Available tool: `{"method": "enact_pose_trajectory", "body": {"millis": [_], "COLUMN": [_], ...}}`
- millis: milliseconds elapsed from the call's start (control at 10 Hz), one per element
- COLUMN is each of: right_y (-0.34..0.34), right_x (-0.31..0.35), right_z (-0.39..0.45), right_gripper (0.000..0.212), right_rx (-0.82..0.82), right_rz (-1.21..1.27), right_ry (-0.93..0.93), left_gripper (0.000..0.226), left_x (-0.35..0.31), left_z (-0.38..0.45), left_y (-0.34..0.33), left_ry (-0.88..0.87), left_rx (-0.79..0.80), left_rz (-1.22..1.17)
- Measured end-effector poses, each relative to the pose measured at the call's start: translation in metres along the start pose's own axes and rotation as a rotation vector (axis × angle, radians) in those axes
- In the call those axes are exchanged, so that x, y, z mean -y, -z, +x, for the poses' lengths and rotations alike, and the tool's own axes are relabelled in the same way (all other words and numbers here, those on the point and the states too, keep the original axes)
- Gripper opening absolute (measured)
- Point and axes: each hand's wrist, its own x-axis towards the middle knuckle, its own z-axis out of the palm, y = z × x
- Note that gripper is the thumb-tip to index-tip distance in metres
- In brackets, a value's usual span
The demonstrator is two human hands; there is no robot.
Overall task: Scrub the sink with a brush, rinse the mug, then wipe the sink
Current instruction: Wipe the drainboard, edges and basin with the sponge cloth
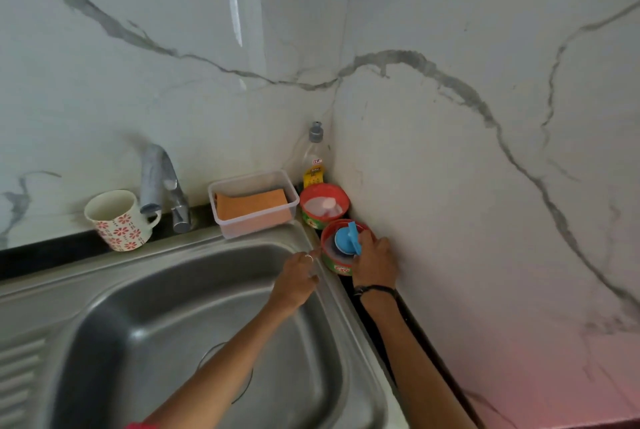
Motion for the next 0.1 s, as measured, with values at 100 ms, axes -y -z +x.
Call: {"method": "enact_pose_trajectory", "body": {"millis": [100], "right_y": [0.001], "right_x": [-0.0009], "right_z": [-0.0052], "right_gripper": [0.045], "right_rx": [-0.042], "right_rz": [-0.019], "right_ry": [0.011], "left_gripper": [0.062], "left_x": [0.0014], "left_z": [-0.0053], "left_y": [-0.0012], "left_ry": [0.005], "left_rx": [0.012], "left_rz": [-0.003]}}
